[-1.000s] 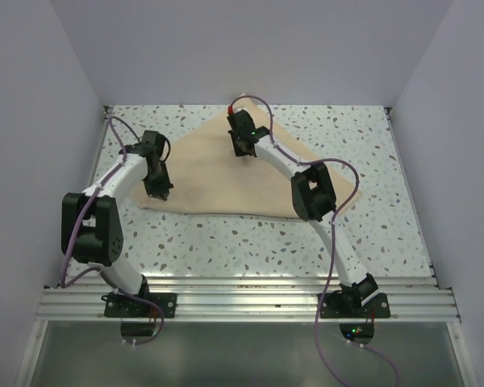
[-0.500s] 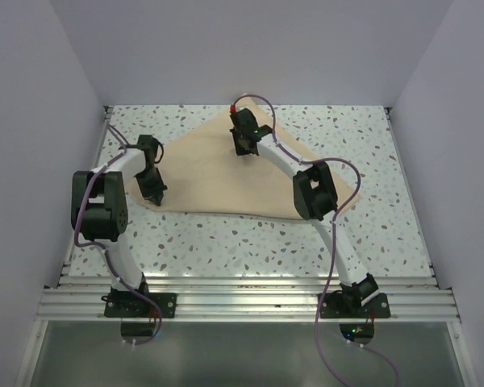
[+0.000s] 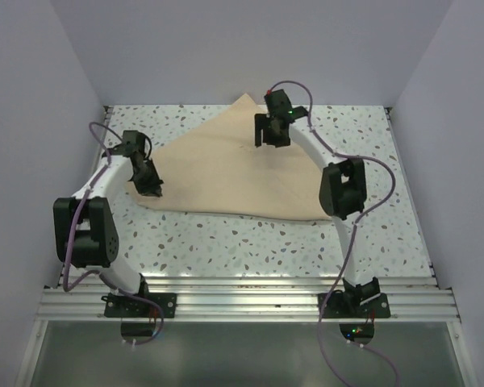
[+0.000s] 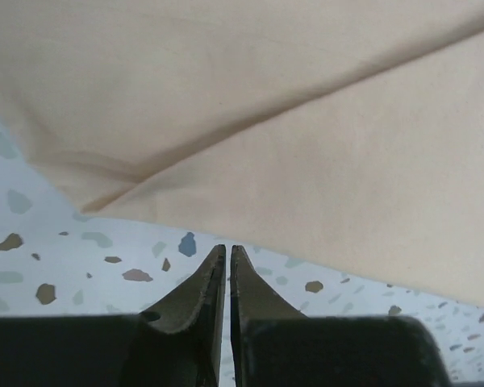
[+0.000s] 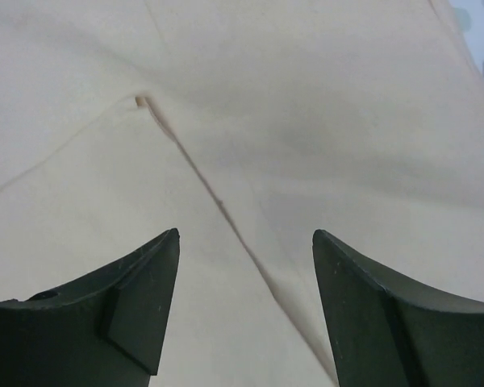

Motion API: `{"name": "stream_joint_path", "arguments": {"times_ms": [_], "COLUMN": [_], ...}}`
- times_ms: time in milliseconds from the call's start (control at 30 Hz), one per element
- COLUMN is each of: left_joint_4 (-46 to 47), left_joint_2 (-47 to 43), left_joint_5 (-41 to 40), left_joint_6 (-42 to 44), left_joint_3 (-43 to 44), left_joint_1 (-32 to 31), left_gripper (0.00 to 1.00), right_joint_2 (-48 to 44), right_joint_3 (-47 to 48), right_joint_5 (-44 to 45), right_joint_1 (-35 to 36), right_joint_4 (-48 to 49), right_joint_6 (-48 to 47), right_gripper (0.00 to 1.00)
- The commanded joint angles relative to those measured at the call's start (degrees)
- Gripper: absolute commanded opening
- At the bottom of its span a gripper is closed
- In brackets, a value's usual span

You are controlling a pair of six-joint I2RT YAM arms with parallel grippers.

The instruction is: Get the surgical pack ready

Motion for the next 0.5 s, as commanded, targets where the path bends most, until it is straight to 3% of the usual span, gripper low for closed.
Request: {"name": "stream_joint_path", "arguments": {"times_ms": [0, 67, 100, 133, 200, 233, 467], "left_joint_4": [6.07, 6.34, 5.99, 5.64, 5.64, 5.73, 2.66], "left_joint_2": [-0.77, 1.60, 4.05, 4.94, 6.35, 6.71, 9.51], "left_joint_5": [12.04, 17.66, 18.65, 19.35, 19.36, 19.27, 15.41], "left_joint_6": [3.66, 5.59, 6.21, 6.74, 7.18, 7.01, 6.04], "left_joint_3": [-3.64, -3.38, -2.51, -2.07, -1.45, -1.36, 1.89], "left_joint_1": [0.04, -0.22, -0.75, -0.75, -2.68, -2.69, -3.04], "left_gripper": [0.09, 0.00, 0.00, 0.00, 0.00, 0.00, 0.00], "right_joint_2": [-13.33, -16.14, -16.60, -17.12, -18.70, -19.23, -17.92], "right_joint_3": [-5.62, -9.68, -10.21, -11.69, -13.72, -15.99, -21.64], "right_joint_5": [-11.62, -18.31, -22.42, -24.81, -29.99, -30.37, -33.71], "right_joint_1": [-4.44, -5.50, -5.77, -5.77, -5.94, -5.86, -6.12], "right_joint_4": [-6.34, -9.14, -13.77, -15.64, -20.38, -21.63, -30.23], "right_joint_6": [3.80, 2.93, 2.40, 0.75, -0.15, -0.76, -6.56], "right_gripper": [0.71, 0.65, 0.62, 0.53, 0.27, 0.01, 0.00]}}
